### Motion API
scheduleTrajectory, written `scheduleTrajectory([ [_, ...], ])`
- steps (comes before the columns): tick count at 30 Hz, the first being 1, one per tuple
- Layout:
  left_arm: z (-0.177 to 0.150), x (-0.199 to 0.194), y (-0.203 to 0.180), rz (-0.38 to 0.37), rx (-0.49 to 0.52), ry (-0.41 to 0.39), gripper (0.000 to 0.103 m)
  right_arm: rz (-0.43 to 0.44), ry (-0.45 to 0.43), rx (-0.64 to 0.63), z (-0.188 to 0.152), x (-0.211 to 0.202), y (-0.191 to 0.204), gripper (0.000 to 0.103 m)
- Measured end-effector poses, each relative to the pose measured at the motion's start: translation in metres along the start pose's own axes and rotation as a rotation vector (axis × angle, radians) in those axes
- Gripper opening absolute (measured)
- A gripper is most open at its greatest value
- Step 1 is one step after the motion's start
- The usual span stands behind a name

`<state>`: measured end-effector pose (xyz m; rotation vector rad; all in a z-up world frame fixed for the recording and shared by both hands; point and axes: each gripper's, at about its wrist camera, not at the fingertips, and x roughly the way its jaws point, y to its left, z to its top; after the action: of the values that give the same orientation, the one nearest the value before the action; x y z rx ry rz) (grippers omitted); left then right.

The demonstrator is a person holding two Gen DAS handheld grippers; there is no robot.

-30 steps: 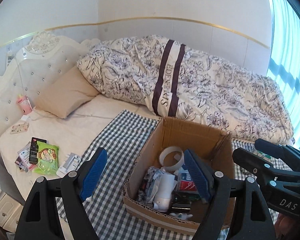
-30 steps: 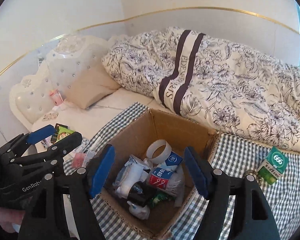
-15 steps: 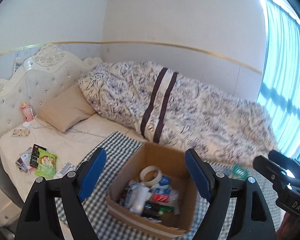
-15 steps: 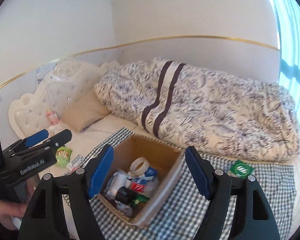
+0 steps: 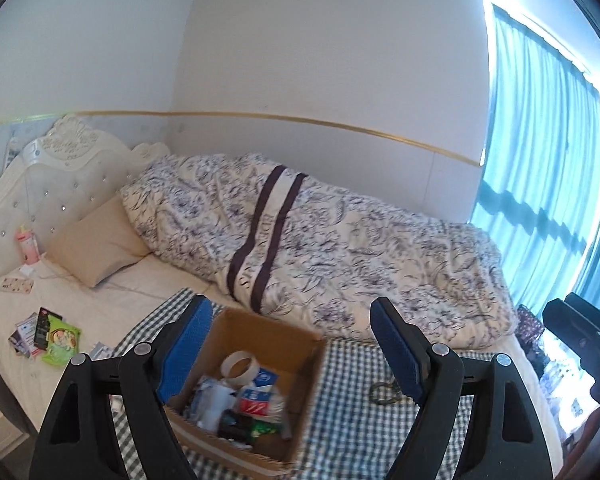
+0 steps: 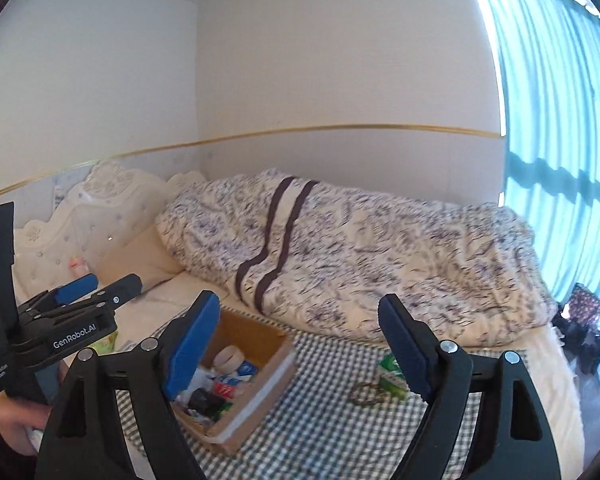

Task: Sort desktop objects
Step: 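Move both grippers away from the box toward the green medicine box and bracelet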

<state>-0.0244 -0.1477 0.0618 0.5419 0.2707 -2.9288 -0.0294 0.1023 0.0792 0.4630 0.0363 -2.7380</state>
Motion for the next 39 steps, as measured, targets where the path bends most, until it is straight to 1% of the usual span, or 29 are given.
scheduleTrajectory([
  [4,0.003,-0.003,-0.021,-0.029,0.002,-0.011,0.084,-0.048,-0.021,0.004,0.002,-0.017,-0.021,0.087],
  [11,0.002,-0.002,-0.064,-0.082,0.040,-0.016,0.085,-0.115,-0.044,0.031,0.002,-0.035,-0.062,0.093],
  [17,-0.006,0.009,-0.096,-0.120,0.084,-0.002,0.088,-0.151,-0.042,0.048,-0.004,-0.037,-0.092,0.097],
  [20,-0.011,0.019,-0.107,-0.133,0.099,0.015,0.088,-0.154,-0.035,0.057,-0.010,-0.034,-0.104,0.103],
  [21,-0.013,0.023,-0.110,-0.136,0.102,0.020,0.088,-0.147,-0.031,0.061,-0.012,-0.033,-0.107,0.103],
  [22,-0.016,0.028,-0.114,-0.138,0.107,0.028,0.089,-0.138,-0.026,0.066,-0.014,-0.030,-0.111,0.103],
  [23,-0.018,0.033,-0.117,-0.140,0.111,0.037,0.091,-0.130,-0.019,0.071,-0.016,-0.025,-0.116,0.103],
  [24,-0.021,0.039,-0.120,-0.141,0.115,0.045,0.096,-0.125,-0.014,0.074,-0.019,-0.023,-0.120,0.103],
  [25,-0.024,0.044,-0.123,-0.144,0.118,0.053,0.098,-0.120,-0.008,0.076,-0.021,-0.020,-0.125,0.103],
  [35,-0.057,0.102,-0.146,-0.137,0.146,0.144,0.098,-0.100,0.099,0.083,-0.056,0.036,-0.159,0.103],
  [39,-0.072,0.128,-0.153,-0.135,0.167,0.192,0.098,-0.101,0.153,0.065,-0.072,0.062,-0.170,0.103],
])
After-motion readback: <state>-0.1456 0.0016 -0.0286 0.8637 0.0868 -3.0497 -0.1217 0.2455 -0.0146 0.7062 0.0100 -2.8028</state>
